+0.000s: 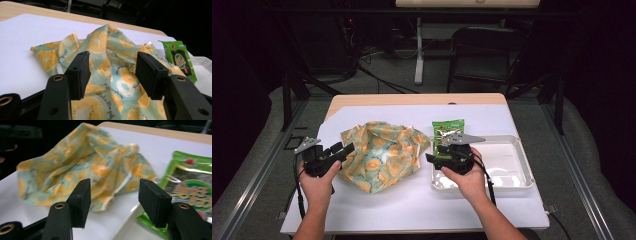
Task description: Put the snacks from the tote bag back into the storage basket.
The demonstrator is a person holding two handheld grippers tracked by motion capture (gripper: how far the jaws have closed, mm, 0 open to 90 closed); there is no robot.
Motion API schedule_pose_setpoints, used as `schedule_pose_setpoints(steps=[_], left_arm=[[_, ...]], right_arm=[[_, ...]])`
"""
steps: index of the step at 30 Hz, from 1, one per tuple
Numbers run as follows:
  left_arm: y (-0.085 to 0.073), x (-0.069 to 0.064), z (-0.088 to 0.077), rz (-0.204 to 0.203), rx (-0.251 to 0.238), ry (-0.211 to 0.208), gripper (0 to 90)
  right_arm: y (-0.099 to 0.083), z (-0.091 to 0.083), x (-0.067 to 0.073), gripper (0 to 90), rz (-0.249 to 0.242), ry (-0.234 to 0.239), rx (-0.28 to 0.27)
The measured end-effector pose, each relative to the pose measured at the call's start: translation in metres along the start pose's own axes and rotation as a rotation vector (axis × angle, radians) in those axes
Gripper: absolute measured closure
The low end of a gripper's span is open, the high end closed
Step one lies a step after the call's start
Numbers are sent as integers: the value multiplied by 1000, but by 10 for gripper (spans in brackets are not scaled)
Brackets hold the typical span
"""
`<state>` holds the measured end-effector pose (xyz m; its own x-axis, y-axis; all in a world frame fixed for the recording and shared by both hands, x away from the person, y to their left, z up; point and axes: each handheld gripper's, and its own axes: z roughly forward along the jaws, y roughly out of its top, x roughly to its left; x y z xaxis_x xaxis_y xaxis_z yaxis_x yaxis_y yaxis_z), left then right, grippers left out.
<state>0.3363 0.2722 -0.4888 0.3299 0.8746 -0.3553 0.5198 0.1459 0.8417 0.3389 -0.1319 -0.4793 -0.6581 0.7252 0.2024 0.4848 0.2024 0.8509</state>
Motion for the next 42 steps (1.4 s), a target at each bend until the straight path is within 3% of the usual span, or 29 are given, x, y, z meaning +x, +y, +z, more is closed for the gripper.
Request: schedule_pose_setpoints(steps=[3, 7, 15, 42], left_arm=[[0, 0, 0, 4, 5, 3, 450], [0, 0, 0, 12, 7, 4, 450], [-1, -1, 1, 17, 14, 3, 450], [-4, -2, 3, 27, 32, 13, 444]], right_arm=[[-10, 3, 11, 442, -38, 36, 8], [-22, 7, 19, 458, -72, 42, 13], [-40, 12, 18, 471, -47, 45, 15], [-52, 22, 25, 462, -89, 69, 80]])
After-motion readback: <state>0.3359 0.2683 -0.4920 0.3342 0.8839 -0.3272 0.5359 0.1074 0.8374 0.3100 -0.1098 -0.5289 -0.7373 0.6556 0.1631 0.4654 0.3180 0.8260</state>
